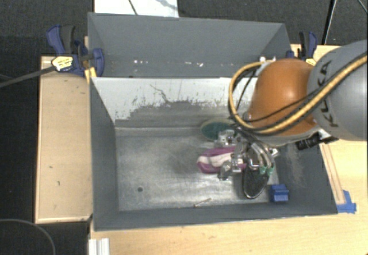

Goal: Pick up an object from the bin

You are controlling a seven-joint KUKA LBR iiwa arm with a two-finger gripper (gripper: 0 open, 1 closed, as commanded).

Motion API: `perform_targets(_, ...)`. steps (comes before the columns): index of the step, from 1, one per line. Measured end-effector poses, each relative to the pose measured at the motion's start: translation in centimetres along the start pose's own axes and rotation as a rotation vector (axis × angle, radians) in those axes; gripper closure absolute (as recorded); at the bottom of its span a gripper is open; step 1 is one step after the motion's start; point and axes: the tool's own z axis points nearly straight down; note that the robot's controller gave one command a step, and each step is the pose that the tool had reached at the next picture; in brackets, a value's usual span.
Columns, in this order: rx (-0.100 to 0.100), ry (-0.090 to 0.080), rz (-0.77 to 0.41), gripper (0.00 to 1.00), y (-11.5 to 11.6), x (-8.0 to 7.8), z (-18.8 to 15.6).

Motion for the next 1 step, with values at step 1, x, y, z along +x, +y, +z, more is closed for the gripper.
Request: perform_targets(1, 0.000, 0.001, -0.006, 1.00, 0.01, -0.10, -1.81)
